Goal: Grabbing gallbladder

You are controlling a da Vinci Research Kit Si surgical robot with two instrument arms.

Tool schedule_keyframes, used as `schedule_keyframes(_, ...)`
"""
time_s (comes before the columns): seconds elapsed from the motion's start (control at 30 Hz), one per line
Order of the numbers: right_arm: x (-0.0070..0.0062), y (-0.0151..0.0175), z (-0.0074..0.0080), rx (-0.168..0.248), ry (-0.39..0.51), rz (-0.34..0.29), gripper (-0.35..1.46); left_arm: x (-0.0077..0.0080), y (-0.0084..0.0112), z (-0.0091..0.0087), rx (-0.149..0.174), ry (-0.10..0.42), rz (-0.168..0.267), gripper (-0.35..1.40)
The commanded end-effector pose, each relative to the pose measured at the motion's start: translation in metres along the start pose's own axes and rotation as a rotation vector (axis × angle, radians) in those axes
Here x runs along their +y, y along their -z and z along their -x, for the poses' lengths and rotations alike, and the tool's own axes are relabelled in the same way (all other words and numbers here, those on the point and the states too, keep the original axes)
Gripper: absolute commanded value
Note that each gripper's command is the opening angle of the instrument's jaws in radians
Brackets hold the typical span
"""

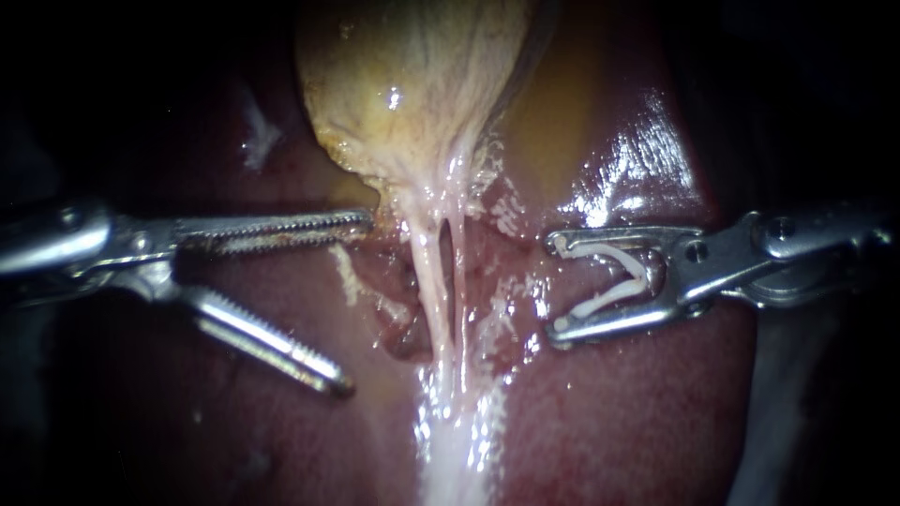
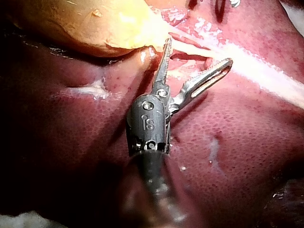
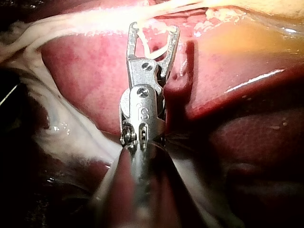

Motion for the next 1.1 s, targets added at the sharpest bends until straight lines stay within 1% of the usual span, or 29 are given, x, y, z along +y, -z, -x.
schedule_keyframes(0.03, 0.0000, 0.0000, 0.0000, 0.000, 0.000, -0.001, 0.50, 0.0000, 0.0000, 0.0000, 0.000, 0.001, 0.001, 1.15)
schedule_keyframes(0.13, 0.0000, 0.0001, 0.0000, 0.000, 0.000, -0.001, 0.50, -0.0001, 0.0001, 0.0000, 0.000, 0.007, 0.002, 1.15)
schedule_keyframes(0.2, 0.0000, 0.0001, 0.0000, 0.000, 0.001, -0.001, 0.50, -0.0003, 0.0002, 0.0000, 0.000, 0.019, 0.004, 1.15)
schedule_keyframes(0.27, 0.0000, 0.0001, 0.0000, 0.000, 0.001, -0.001, 0.50, -0.0007, 0.0004, 0.0001, 0.000, 0.042, 0.007, 1.13)
schedule_keyframes(0.37, 0.0000, 0.0001, 0.0000, 0.000, 0.001, -0.001, 0.50, -0.0012, 0.0004, 0.0005, 0.003, 0.094, -0.010, 1.12)
schedule_keyframes(0.4, 0.0000, 0.0001, 0.0000, 0.000, 0.000, -0.001, 0.50, -0.0015, 0.0005, 0.0007, 0.004, 0.123, -0.016, 1.12)
schedule_keyframes(0.47, 0.0000, 0.0001, 0.0000, 0.000, 0.000, -0.001, 0.50, -0.0020, 0.0006, 0.0010, 0.007, 0.157, -0.023, 1.12)
schedule_keyframes(0.57, 0.0000, 0.0000, 0.0000, 0.000, 0.000, 0.000, 0.50, -0.0027, 0.0008, 0.0017, 0.014, 0.226, -0.033, 1.07)
schedule_keyframes(0.7, 0.0000, 0.0000, 0.0000, 0.000, 0.000, 0.000, 0.50, -0.0035, 0.0007, 0.0024, -0.003, 0.301, -0.037, 1.02)
schedule_keyframes(0.8, 0.0001, 0.0000, 0.0000, 0.000, 0.000, 0.000, 0.50, -0.0042, 0.0004, 0.0030, -0.008, 0.353, -0.043, 0.97)
schedule_keyframes(0.87, 0.0001, 0.0000, 0.0000, 0.000, 0.000, 0.000, 0.50, -0.0046, 0.0002, 0.0033, -0.013, 0.375, -0.045, 0.95)
schedule_keyframes(0.97, 0.0001, 0.0000, 0.0000, 0.000, 0.000, 0.000, 0.50, -0.0052, -0.0002, 0.0035, -0.011, 0.398, -0.047, 0.95)
schedule_keyframes(1.1, 0.0000, 0.0000, 0.0000, 0.000, 0.000, 0.000, 0.50, -0.0057, -0.0007, 0.0035, -0.009, 0.441, -0.049, 0.86)
